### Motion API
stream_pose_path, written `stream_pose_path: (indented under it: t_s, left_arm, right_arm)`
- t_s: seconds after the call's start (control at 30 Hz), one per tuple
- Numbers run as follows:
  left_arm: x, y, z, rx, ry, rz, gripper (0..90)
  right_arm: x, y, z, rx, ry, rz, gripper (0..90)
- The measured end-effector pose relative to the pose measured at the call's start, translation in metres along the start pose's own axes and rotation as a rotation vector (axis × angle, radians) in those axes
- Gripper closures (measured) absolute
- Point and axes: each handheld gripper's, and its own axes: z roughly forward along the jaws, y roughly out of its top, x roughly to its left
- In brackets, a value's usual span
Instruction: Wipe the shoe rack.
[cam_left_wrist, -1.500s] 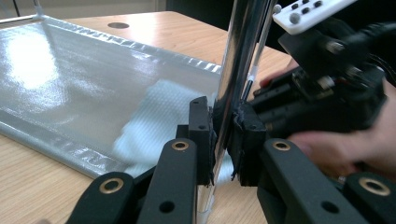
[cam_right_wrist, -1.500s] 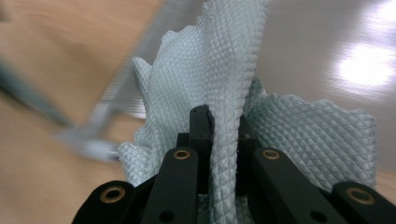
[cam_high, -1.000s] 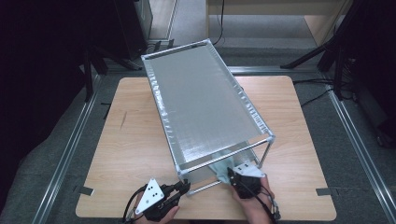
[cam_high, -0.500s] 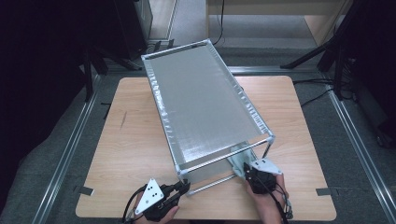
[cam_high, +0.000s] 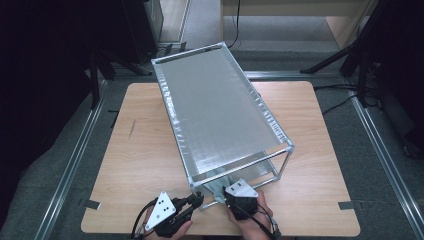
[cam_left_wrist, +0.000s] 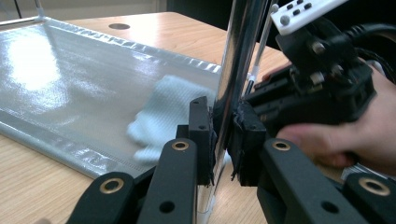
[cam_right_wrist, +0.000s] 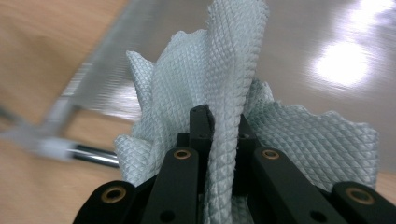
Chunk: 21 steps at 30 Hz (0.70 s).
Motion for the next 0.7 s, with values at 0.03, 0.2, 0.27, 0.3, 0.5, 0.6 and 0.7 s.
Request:
stream_pose_path:
  t_s: [0.03, 0.2, 0.27, 0.3, 0.5, 0.6, 0.7]
  left_arm:
    - [0.0, 0.0, 0.0, 0.0, 0.0, 0.001, 80.4]
    - [-0.001, 0.0, 0.0, 0.001, 0.008, 0.014, 80.5]
    - [-0.001, 0.0, 0.0, 0.002, 0.008, 0.019, 80.5]
    - [-0.001, 0.0, 0.0, 0.001, 0.008, 0.019, 80.5]
    - [-0.001, 0.0, 0.0, 0.002, 0.006, 0.017, 80.5]
    - [0.0, 0.0, 0.0, 0.002, 0.004, 0.019, 80.5]
    - [0.0, 0.0, -0.001, 0.001, 0.005, 0.019, 80.5]
  right_arm:
    - [0.005, 0.0, 0.001, 0.0, 0.013, -0.009, 83.6]
    - [0.015, 0.002, 0.002, 0.002, 0.015, -0.079, 83.3]
    - [0.01, 0.001, 0.001, 0.006, 0.02, -0.073, 83.2]
    - [0.005, 0.001, 0.0, 0.008, 0.012, -0.072, 83.2]
    - [-0.036, -0.005, -0.013, 0.01, -0.074, 0.003, 83.3]
    - [-0.058, -0.008, -0.021, 0.011, -0.138, 0.05, 83.3]
    - [-0.08, -0.011, -0.031, 0.014, -0.196, 0.102, 83.4]
